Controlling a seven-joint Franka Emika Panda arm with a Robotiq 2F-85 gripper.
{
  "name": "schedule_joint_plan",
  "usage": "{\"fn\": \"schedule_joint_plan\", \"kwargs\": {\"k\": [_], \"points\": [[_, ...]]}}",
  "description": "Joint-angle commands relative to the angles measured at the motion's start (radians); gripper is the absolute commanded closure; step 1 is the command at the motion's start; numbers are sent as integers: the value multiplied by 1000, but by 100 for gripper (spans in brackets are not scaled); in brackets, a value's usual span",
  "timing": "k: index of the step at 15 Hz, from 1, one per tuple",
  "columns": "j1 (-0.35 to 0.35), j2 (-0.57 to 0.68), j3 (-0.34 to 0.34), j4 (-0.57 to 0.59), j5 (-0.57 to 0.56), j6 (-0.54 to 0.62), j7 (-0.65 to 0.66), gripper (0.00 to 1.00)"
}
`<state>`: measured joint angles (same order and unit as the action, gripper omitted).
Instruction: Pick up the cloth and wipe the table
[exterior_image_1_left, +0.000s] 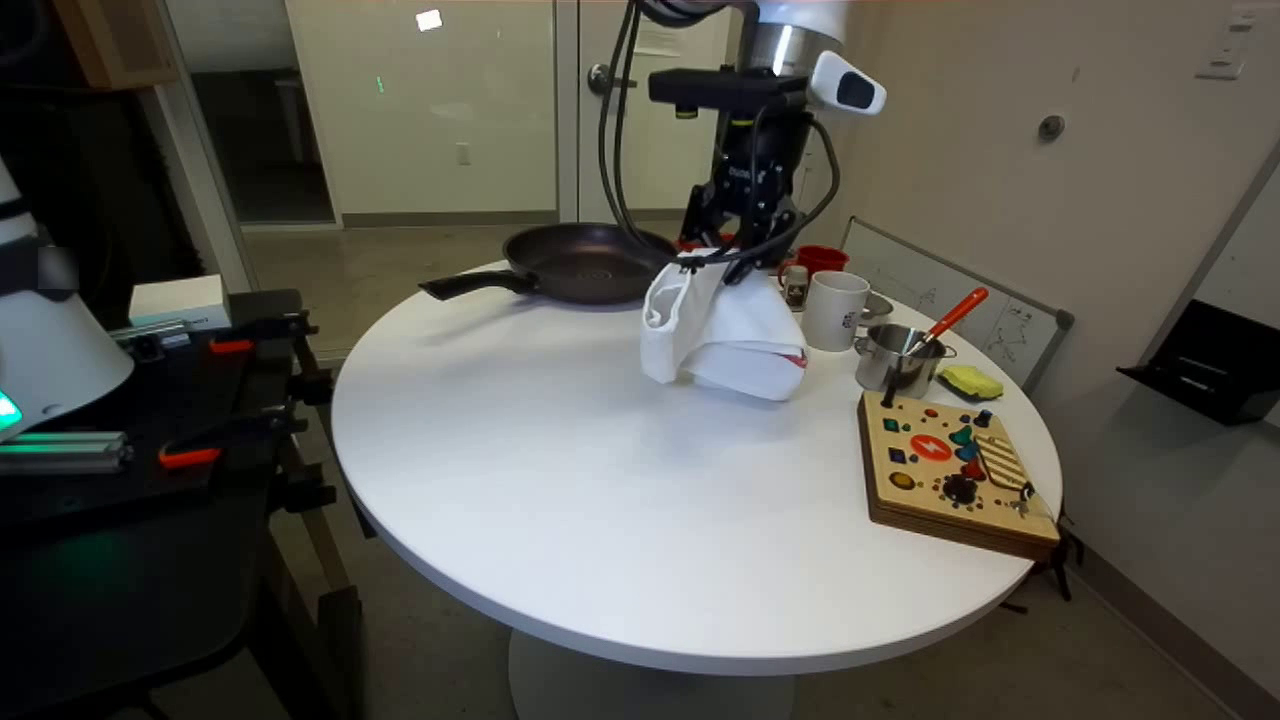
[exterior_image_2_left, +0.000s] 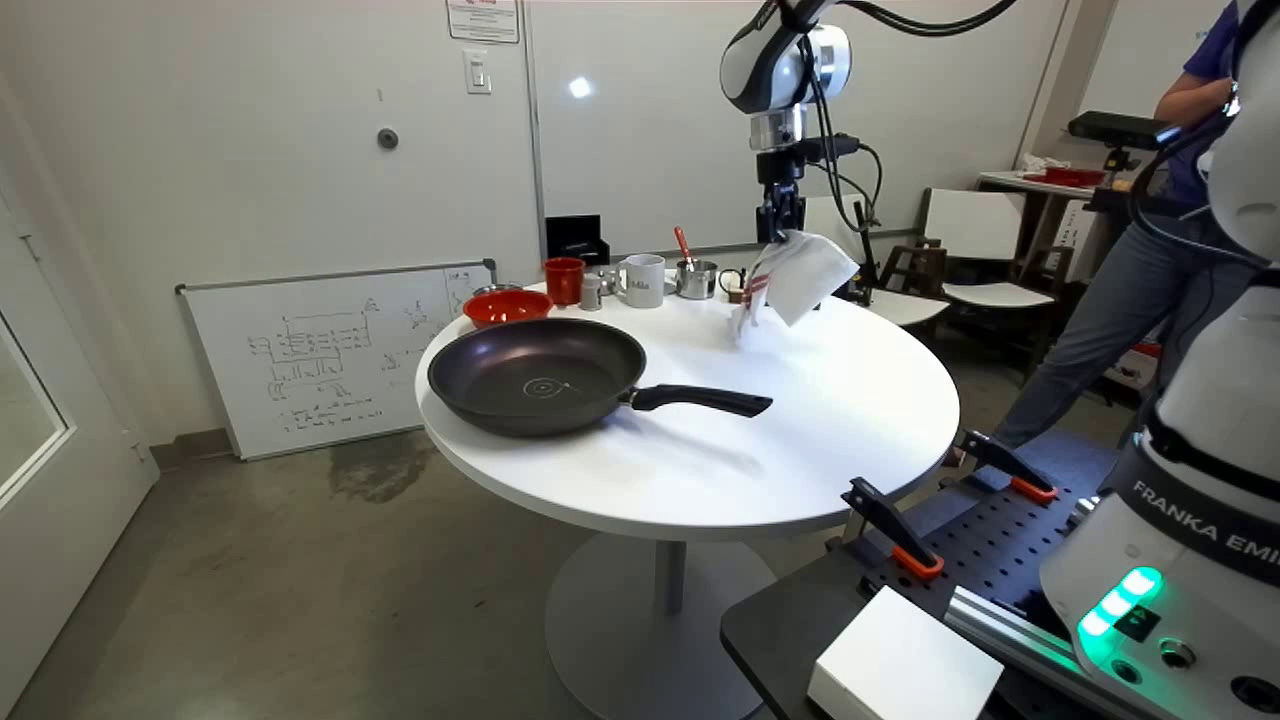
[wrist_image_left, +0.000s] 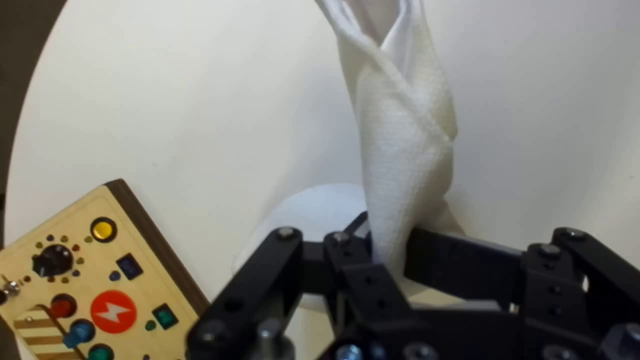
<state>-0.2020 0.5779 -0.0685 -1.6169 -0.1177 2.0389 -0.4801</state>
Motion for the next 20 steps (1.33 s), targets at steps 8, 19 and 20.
{"fn": "schedule_joint_plan", "kwargs": {"k": [8,19,20], "points": [[-7,-157,36,-129,2,-49,-384,97],[-14,-208,21,-226,-1,10,-390,97],[-29,-261,11,-284,7,26,-393,97]]}}
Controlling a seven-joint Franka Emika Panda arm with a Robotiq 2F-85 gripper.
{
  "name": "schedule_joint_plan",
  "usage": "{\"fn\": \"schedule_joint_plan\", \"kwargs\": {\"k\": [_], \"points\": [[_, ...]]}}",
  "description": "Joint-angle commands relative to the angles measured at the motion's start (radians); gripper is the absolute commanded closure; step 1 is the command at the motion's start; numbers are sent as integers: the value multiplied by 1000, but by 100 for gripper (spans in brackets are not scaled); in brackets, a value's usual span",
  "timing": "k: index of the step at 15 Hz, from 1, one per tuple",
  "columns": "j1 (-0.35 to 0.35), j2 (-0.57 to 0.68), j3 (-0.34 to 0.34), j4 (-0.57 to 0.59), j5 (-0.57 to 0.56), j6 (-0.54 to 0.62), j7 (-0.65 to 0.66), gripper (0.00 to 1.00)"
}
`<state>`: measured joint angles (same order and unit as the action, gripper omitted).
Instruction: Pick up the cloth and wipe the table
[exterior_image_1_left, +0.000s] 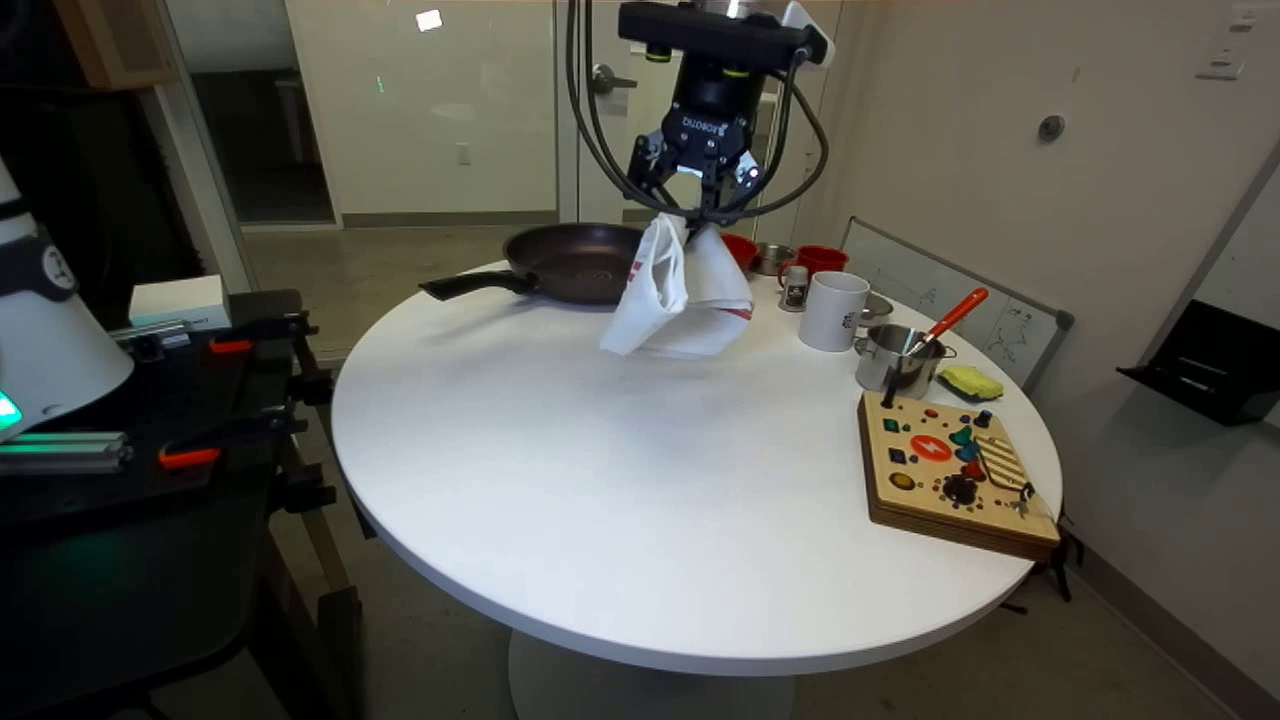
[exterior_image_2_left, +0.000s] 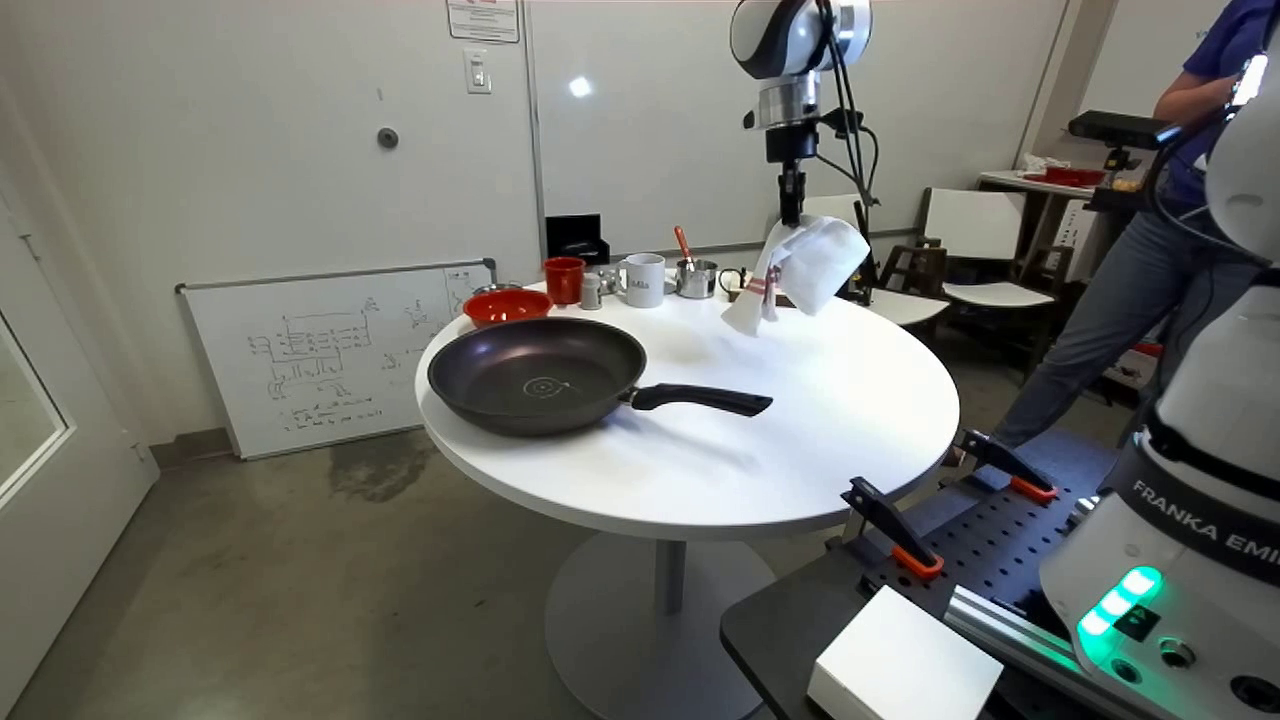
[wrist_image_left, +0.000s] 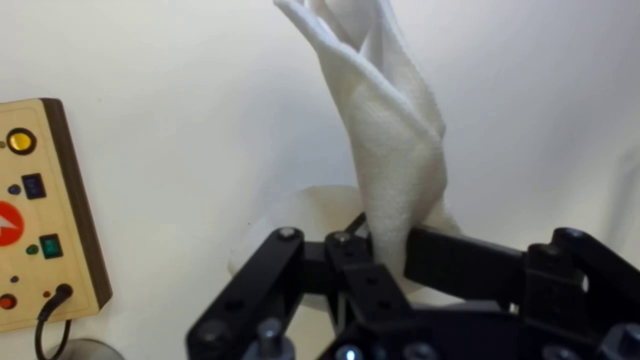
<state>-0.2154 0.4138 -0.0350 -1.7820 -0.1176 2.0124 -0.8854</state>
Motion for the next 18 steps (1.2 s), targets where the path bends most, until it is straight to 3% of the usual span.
{"fn": "schedule_joint_plan", "kwargs": {"k": [1,6,9,12,18], "points": [[-32,-153,-32,-175,17,59,-5,97],[-92,-377,-82,-419,109,115,-126,97],[-82,-499,-125,-581,188,202,-208,97],[-50,-551,-154,-717,273,304,-247,95],[26,-568,-152,-917,286,600,-225,95]]}}
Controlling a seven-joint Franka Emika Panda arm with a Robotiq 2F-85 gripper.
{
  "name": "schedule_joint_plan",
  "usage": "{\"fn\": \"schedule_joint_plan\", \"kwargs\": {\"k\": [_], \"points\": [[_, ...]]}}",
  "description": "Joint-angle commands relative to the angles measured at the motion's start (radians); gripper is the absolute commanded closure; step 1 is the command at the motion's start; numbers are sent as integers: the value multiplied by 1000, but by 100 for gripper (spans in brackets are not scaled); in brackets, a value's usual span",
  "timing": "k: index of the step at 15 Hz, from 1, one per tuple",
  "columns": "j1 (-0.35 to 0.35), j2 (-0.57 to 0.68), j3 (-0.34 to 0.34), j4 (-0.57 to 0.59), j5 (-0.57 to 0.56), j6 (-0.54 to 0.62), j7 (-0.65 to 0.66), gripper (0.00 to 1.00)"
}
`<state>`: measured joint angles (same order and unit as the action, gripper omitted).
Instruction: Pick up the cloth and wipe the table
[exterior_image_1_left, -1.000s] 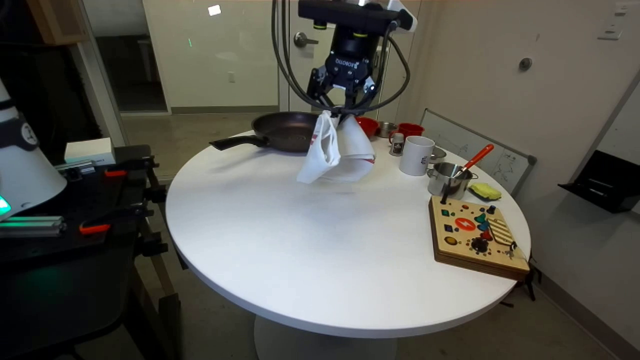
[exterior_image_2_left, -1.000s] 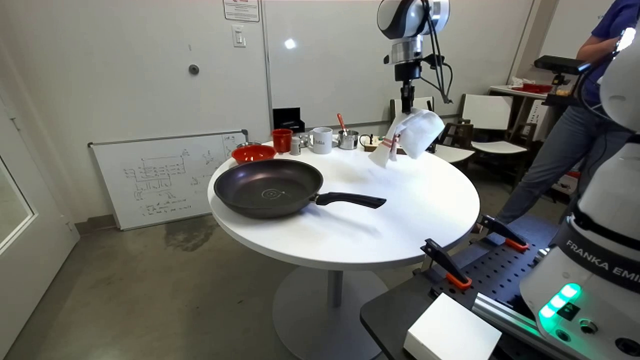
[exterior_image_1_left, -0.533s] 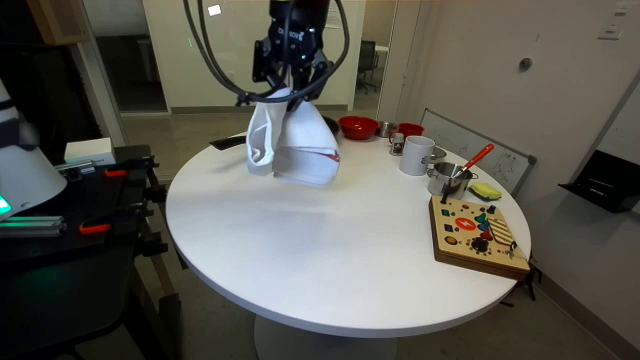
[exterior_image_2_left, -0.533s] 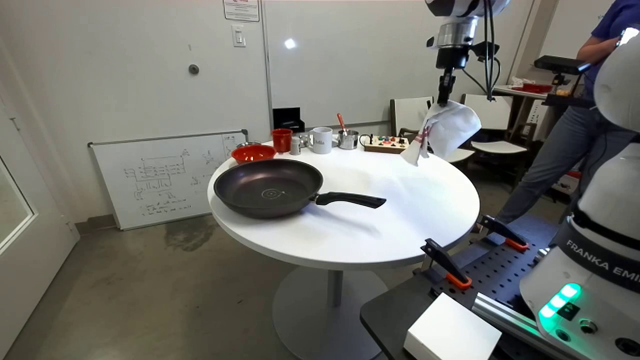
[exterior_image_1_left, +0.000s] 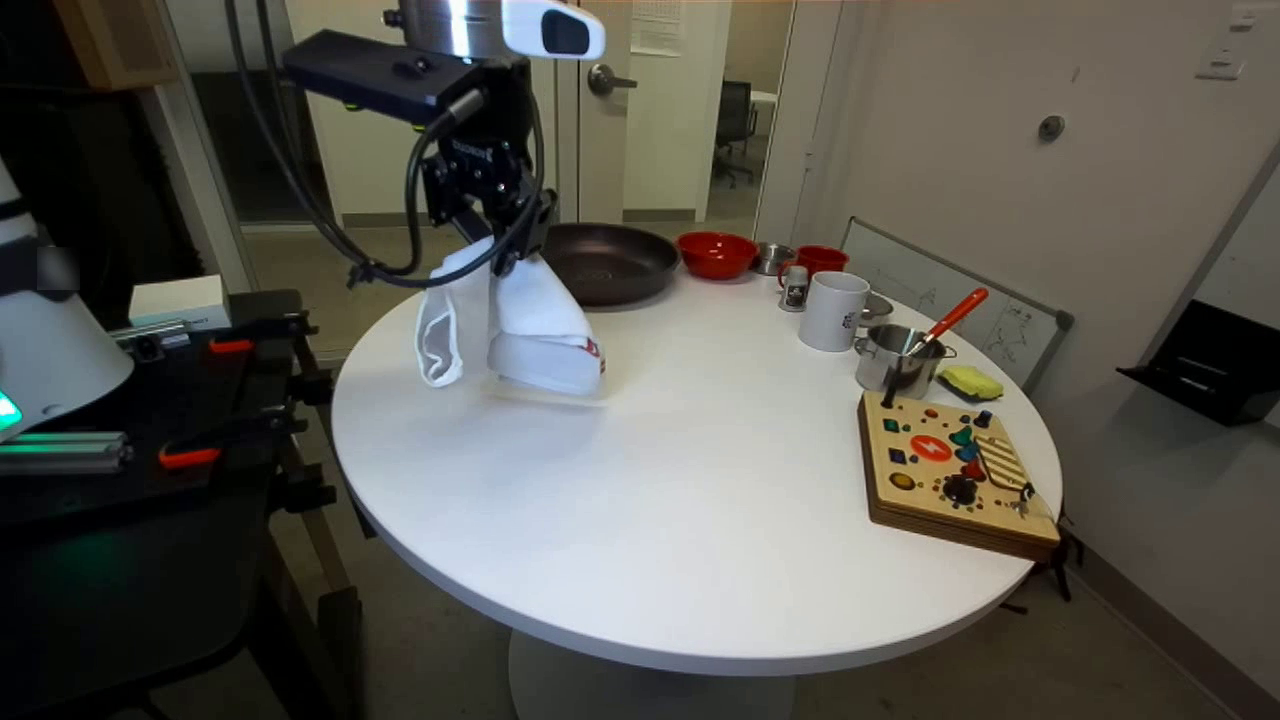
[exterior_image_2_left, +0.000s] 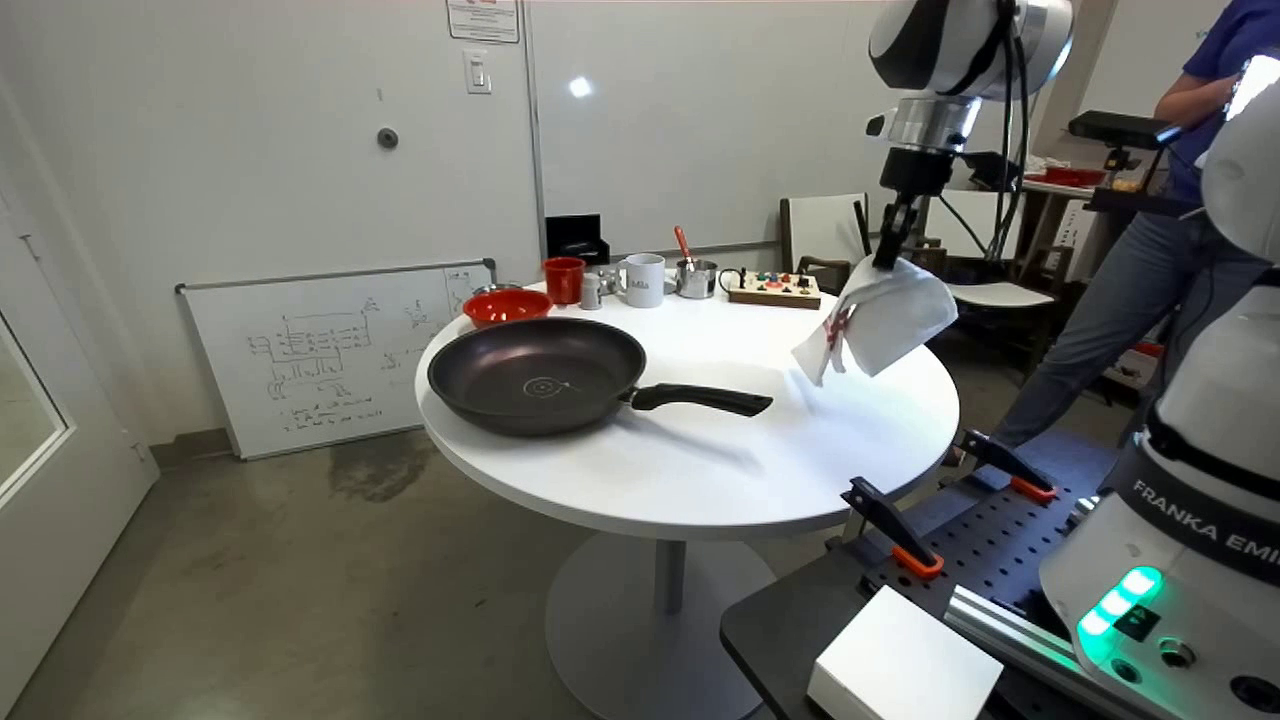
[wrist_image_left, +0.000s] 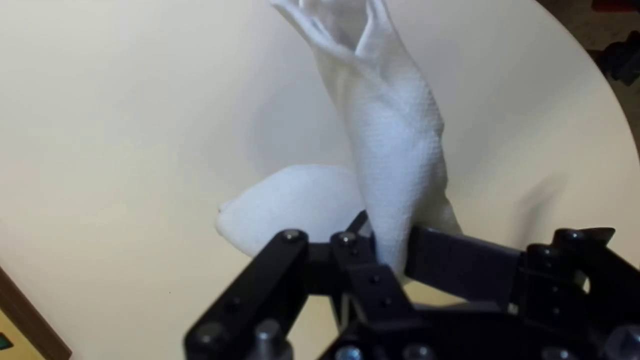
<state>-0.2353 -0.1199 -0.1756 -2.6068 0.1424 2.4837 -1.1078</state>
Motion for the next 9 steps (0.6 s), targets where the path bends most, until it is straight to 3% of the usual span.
{"fn": "schedule_joint_plan", "kwargs": {"k": [1,6,9], "points": [[58,-30,-12,-113,32,163,-3,95],[86,-15,-17,-208,-1,270,16,95],[83,37,-27,-179,-8,255,8,96]]}}
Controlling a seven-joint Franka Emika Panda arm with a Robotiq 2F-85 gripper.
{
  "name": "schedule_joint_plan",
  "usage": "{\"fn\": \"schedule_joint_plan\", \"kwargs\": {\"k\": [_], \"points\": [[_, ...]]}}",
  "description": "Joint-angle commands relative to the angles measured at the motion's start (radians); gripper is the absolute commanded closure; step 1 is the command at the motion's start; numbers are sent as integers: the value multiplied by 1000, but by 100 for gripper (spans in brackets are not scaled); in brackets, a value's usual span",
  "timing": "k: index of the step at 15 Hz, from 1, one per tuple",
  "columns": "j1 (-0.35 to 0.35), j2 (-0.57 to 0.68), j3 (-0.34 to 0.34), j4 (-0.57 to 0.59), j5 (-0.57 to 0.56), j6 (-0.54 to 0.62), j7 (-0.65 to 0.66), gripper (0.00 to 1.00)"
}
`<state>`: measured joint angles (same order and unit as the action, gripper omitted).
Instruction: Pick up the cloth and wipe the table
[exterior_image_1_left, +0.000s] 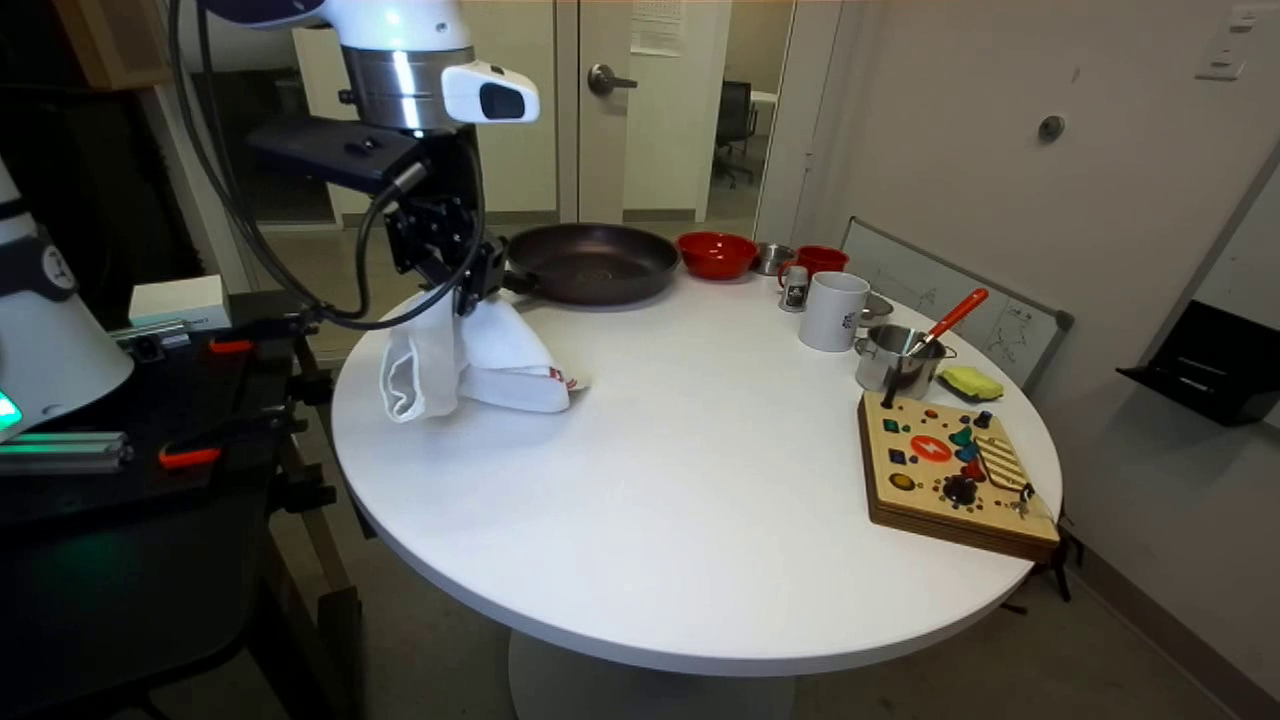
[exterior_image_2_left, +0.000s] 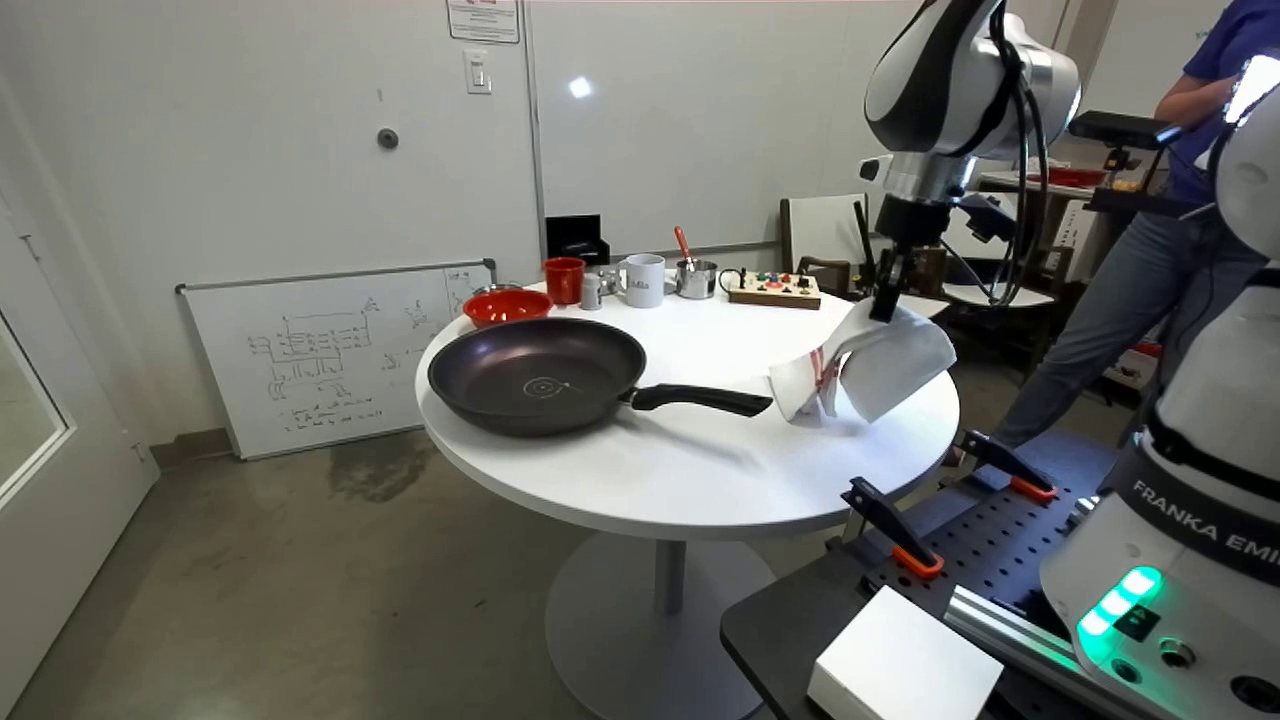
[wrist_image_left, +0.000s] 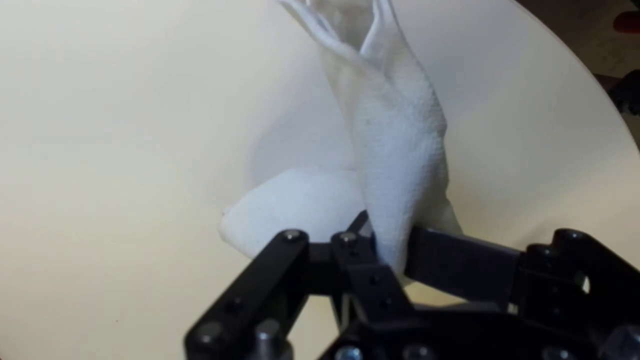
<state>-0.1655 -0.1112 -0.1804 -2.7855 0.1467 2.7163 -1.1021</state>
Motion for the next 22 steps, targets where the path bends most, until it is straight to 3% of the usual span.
{"fn": "schedule_joint_plan", "kwargs": {"k": [1,14,16,22], "points": [[9,39,-23,1,-15,26,4,95],[-12,193,3,1,-22,129,65,95],[-11,228,9,1,-45,191,99,95],[61,327,-58,1,-69,357,188,95]]}}
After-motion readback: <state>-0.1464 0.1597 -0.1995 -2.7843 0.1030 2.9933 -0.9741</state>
